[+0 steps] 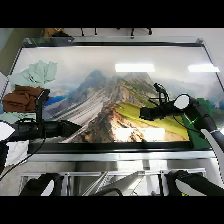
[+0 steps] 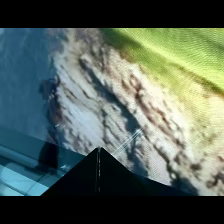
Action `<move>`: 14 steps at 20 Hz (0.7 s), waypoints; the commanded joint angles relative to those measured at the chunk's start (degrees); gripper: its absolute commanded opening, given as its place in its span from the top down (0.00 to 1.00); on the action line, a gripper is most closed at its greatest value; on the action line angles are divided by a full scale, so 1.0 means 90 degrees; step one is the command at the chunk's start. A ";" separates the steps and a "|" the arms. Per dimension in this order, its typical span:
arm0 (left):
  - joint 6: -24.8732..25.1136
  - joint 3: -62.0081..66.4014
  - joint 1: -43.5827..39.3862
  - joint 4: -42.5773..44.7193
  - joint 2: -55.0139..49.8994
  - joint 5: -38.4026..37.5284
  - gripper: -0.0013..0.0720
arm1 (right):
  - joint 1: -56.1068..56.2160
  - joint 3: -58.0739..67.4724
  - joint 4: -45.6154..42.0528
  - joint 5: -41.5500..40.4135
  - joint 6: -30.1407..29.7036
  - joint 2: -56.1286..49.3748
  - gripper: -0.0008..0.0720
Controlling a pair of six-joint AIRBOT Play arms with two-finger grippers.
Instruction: Fold the shirts.
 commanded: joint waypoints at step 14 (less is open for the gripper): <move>-0.0223 0.1613 0.1736 0.3968 -0.1095 0.1180 0.95 | 0.0005 -0.0002 -0.0005 0.0002 0.0005 -0.0002 0.96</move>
